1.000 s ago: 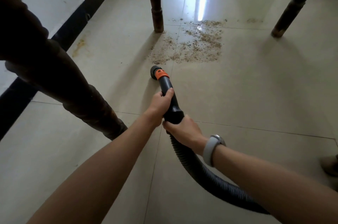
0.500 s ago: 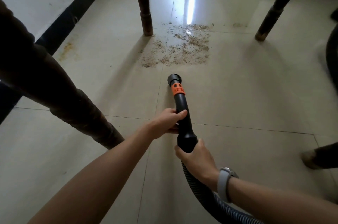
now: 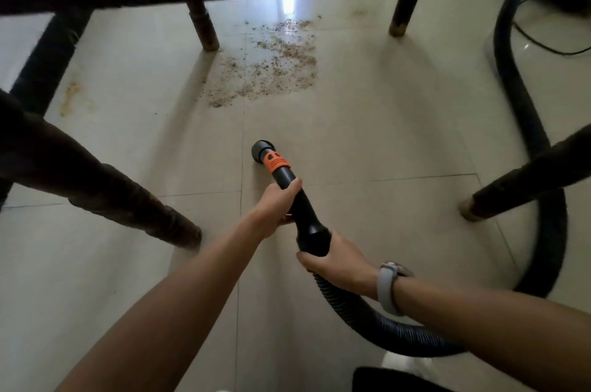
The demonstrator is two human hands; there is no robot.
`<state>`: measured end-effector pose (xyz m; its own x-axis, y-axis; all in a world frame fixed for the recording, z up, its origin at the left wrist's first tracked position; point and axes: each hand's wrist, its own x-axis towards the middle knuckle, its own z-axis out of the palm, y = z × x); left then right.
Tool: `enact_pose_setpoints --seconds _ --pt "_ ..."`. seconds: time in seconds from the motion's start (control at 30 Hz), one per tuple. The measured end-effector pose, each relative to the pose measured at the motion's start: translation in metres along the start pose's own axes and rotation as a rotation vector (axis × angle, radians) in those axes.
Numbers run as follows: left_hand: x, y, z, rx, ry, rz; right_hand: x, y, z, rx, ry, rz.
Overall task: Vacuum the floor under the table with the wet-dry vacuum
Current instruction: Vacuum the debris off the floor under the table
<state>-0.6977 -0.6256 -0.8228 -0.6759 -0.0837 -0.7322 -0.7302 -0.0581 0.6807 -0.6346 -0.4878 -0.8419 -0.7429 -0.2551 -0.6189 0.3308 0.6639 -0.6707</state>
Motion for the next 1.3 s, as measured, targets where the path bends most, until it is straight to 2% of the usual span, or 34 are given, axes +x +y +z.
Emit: enact_pose_setpoints --seconds 0.1,0.2,0.47,0.8,1.03,1.17,1.3 --pt "-0.03 0.004 0.009 -0.045 0.014 -0.097 -0.04 -0.014 -0.019 0.006 -0.085 -0.023" --pt "-0.066 0.01 0.021 -0.131 0.022 -0.192 -0.08 -0.03 -0.044 -0.032 -0.086 -0.035" --pt "-0.196 0.04 0.073 -0.405 0.024 -0.401 -0.205 -0.056 -0.123 -0.068 -0.145 0.154" --pt "-0.338 0.091 0.125 -0.387 -0.005 -0.608 -0.356 -0.076 -0.186 -0.19 -0.063 0.321" --pt "-0.422 0.148 0.17 -0.407 -0.06 -0.753 -0.443 -0.104 -0.256 -0.257 -0.054 0.311" --pt "-0.451 0.176 0.219 -0.416 -0.093 -0.759 -0.472 -0.1 -0.31 -0.339 -0.02 0.318" --pt "-0.472 0.2 0.3 -0.38 -0.108 -0.746 -0.503 -0.076 -0.389 -0.385 -0.018 0.318"
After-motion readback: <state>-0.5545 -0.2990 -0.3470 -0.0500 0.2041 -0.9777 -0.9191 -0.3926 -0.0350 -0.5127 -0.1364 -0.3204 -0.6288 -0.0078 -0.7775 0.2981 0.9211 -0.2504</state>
